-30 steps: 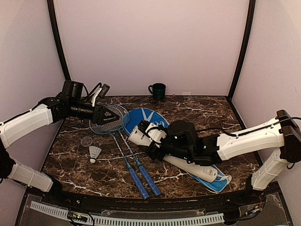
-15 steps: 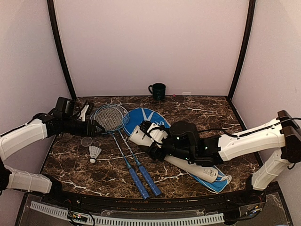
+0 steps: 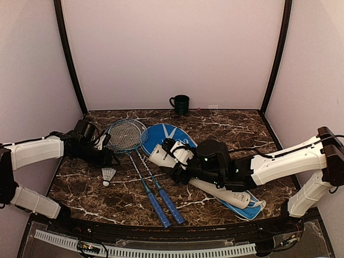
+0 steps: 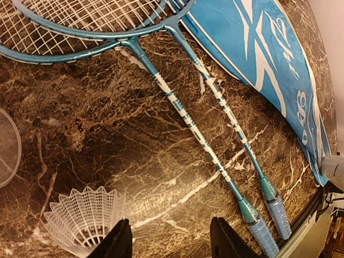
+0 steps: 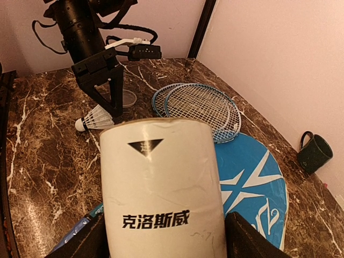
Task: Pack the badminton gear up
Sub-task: Pick up the shuttlecock from the center of the board.
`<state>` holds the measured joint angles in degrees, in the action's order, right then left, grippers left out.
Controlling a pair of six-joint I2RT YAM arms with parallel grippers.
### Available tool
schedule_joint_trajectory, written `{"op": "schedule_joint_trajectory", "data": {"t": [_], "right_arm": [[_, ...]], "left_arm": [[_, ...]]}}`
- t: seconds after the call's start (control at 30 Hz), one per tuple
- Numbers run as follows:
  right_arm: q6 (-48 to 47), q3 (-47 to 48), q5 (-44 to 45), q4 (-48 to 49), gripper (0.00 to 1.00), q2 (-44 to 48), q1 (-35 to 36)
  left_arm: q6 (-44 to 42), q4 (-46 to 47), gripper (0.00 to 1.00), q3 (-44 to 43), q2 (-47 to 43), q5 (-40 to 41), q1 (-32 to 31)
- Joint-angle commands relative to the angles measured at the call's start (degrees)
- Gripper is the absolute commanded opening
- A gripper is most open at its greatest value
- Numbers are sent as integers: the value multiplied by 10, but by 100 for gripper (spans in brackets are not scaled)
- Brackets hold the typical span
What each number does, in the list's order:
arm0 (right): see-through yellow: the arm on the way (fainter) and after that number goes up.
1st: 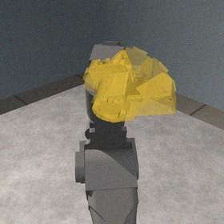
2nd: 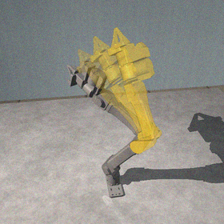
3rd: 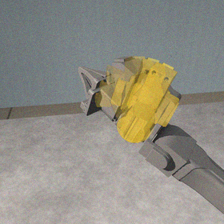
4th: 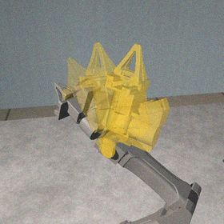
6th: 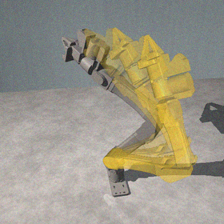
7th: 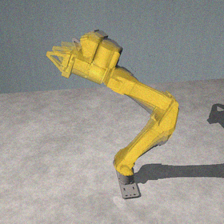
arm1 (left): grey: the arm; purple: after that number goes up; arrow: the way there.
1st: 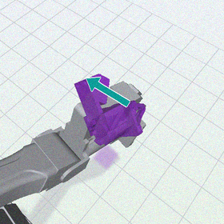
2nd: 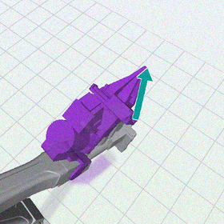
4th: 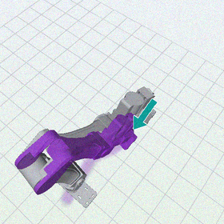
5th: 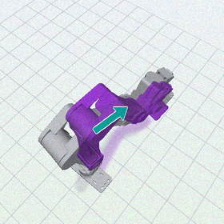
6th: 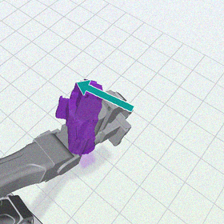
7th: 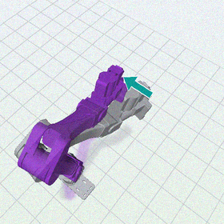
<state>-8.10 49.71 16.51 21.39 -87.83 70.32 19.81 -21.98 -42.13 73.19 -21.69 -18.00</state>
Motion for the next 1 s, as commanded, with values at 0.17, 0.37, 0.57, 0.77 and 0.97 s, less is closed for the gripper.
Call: {"op": "schedule_joint_trajectory", "data": {"t": [0.17,0.37,0.57,0.77,0.97], "right_arm": [[29,-21,5,33,72,10,-4],[31,-27,3,37,72,12,-6],[32,-26,1,37,72,9,-7],[32,-21,-2,40,72,4,-8],[33,-18,-4,36,72,3,-9]], "left_arm": [[17,-9,51,12,26,-10,0],[13,4,51,8,18,0,0],[-2,28,51,-4,-27,-13,1],[-24,-1,54,-28,-17,36,1],[-27,7,57,-29,24,47,1]]}}
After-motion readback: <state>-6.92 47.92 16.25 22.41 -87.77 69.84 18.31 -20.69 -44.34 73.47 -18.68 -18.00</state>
